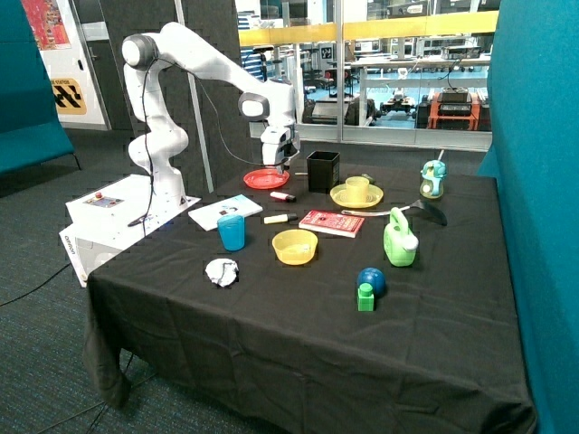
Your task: Put a highlighter on each book
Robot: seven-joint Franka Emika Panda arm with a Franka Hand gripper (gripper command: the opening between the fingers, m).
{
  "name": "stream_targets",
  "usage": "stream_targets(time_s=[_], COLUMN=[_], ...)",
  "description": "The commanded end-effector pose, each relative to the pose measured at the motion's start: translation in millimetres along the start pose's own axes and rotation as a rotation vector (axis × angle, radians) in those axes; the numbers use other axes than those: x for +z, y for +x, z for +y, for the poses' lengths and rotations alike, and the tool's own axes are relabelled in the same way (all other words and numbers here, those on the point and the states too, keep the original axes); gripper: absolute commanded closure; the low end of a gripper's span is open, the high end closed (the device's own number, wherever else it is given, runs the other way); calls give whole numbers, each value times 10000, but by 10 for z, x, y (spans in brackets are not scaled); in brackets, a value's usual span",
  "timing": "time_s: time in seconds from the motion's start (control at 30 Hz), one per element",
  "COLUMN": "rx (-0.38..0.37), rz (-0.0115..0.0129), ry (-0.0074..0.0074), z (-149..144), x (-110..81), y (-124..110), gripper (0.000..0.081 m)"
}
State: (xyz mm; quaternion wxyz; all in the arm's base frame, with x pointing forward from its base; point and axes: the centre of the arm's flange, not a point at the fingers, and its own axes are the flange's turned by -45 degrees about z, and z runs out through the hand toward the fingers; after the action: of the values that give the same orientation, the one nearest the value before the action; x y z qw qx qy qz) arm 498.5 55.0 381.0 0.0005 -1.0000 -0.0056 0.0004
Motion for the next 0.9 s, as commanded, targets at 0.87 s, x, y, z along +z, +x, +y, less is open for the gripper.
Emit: stream_targets(time_s=[0.87], rx=[619], rz=[8], ry=[-10], z=[-252], x=[619], y=[-116], gripper=[280])
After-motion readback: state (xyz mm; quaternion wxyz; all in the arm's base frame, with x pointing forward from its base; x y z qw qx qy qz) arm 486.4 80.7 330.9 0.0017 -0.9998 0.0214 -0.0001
